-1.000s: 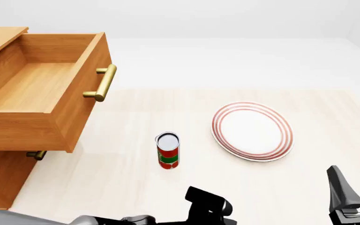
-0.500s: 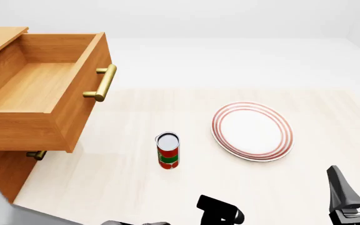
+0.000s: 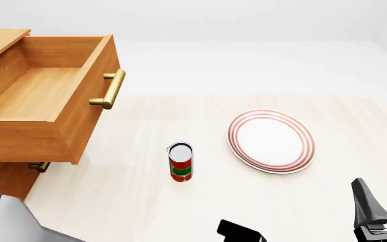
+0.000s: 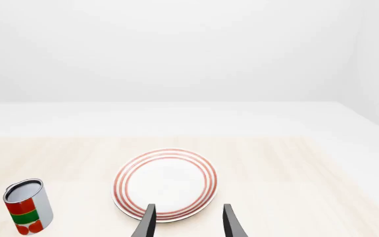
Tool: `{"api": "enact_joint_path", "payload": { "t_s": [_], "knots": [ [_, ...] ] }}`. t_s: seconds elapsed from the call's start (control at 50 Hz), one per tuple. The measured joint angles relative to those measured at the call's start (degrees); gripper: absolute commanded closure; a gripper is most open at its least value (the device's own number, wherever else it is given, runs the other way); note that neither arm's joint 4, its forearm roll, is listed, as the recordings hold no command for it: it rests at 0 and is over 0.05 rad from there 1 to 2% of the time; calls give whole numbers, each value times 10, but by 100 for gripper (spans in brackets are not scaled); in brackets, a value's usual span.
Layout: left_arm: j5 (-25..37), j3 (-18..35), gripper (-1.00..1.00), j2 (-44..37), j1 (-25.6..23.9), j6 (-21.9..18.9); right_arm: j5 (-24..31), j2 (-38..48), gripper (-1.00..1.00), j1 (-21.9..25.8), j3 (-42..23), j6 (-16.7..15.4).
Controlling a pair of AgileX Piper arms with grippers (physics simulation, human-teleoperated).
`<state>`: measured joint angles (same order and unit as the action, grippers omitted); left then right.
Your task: Put the bowl in the top drawer of the cabinet.
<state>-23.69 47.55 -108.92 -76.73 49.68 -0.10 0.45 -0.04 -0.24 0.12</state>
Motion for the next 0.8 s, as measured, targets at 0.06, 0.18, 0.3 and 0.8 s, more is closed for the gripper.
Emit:
{"api": "enact_joint_path", "payload": {
  "t_s": [0.06,0.18,0.3,0.8],
  "knots": [
    [-1,2,-100,-4,-1,2,0,0,-100,0,0,0],
    [-4,4,-100,-11,-3,5,0,0,-100,0,0,0],
    [-7,6,-100,-16,-4,8,0,0,-100,0,0,0],
    [-21,9,-100,-40,-10,21,0,0,-100,0,0,0]
  ]
}}
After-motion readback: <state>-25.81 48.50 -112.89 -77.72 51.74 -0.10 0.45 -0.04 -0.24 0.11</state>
